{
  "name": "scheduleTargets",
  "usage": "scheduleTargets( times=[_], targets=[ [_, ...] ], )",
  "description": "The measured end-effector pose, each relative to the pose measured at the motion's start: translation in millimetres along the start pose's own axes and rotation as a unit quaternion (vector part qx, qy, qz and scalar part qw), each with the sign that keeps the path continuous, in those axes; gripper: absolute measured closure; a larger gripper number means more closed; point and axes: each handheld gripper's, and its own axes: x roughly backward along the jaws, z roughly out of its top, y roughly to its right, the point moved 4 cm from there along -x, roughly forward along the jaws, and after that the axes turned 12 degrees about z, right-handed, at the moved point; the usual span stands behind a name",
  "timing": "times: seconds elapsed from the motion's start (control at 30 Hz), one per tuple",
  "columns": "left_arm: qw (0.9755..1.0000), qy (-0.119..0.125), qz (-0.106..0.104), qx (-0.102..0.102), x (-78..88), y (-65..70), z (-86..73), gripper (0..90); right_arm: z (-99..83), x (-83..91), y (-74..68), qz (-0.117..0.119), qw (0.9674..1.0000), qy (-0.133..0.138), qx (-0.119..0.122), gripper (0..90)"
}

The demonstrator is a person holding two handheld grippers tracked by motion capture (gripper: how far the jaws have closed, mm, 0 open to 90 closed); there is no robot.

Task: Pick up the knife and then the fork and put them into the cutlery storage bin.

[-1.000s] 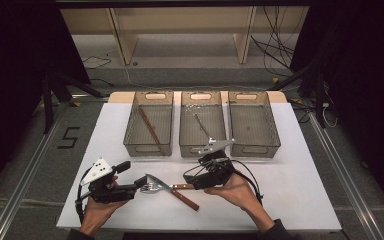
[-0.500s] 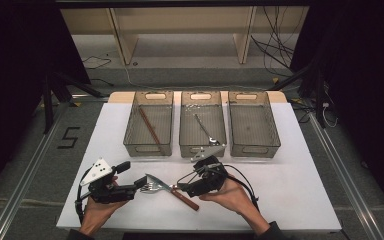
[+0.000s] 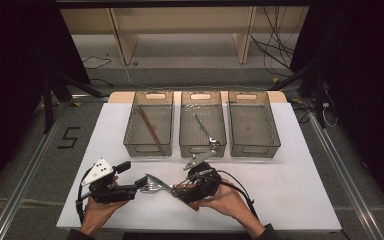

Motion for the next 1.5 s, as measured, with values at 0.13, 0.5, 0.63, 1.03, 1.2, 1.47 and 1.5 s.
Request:
scheduleTargets(
  times=[0.13, 0.5, 0.63, 1.03, 1.2, 1.47, 1.5],
  targets=[
    [1.0, 0.001, 0.0, -0.001, 1.5, 0.0, -0.4, 16.0, -1.8, -5.2, -2.6, -0.002, 0.9998, -0.018, 0.001, 34.2],
    [1.0, 0.001, -0.001, -0.001, 2.5, 0.2, -1.2, 16.0, -9.5, -27.9, -8.8, -0.007, 0.9965, -0.083, 0.0, 41.1],
    [1.0, 0.001, -0.001, -0.001, 2.4, 0.3, -1.2, 16.0, -11.3, -32.3, -7.0, -0.008, 0.9953, -0.096, 0.0, 44.1],
    [1.0, 0.0, -0.001, 0.0, 2.4, 0.4, -1.4, 16.0, -10.6, -43.1, -1.9, -0.009, 0.9921, -0.126, 0.001, 55.5],
    [1.0, 0.0, -0.002, 0.0, 2.3, 0.5, -1.4, 16.0, -10.5, -46.3, -1.5, -0.011, 0.9909, -0.134, 0.002, 59.0],
    [1.0, 0.0, -0.002, -0.001, 2.1, 0.5, -1.4, 16.0, -9.3, -51.1, -1.4, -0.013, 0.9902, -0.138, 0.012, 64.3],
    [1.0, 0.0, -0.002, -0.001, 2.2, 0.6, -1.4, 16.0, -9.2, -51.6, -1.6, -0.014, 0.9899, -0.141, 0.013, 64.9]
  ],
)
